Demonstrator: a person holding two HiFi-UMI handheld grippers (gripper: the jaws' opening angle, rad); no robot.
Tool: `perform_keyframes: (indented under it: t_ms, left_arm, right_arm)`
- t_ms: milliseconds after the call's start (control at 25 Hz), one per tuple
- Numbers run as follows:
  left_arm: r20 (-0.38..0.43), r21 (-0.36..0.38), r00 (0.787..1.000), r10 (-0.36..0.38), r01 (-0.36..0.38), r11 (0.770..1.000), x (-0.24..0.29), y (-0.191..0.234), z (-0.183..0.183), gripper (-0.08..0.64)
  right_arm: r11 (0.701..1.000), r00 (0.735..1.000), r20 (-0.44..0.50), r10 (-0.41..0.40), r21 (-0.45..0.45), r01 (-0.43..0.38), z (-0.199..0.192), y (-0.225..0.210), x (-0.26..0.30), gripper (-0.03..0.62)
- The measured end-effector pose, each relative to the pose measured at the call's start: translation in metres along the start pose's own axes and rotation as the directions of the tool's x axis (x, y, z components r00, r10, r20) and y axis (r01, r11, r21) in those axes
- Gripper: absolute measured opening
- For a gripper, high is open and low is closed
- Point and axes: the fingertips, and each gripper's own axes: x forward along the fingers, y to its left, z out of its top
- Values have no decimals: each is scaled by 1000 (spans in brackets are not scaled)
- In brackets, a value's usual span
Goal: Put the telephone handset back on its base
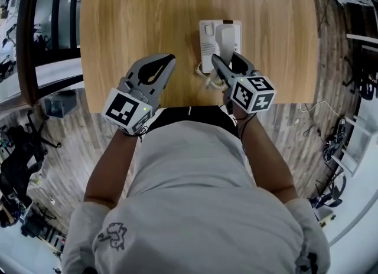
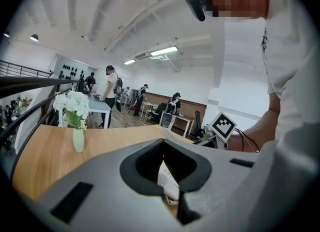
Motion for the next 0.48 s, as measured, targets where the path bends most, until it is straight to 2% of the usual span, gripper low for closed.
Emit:
perform_keyframes:
  t_ms: [320, 480]
  left_arm:
    - [-41, -49, 999, -6, 4, 999, 12, 15, -26, 6]
    - [-64, -64, 998, -26, 21, 998, 15, 15, -38, 6]
  right_arm:
    - [998, 996, -73, -58, 23, 60, -22, -18, 40, 221]
    - [995, 988, -119, -97, -4, 97, -32, -22, 53, 222]
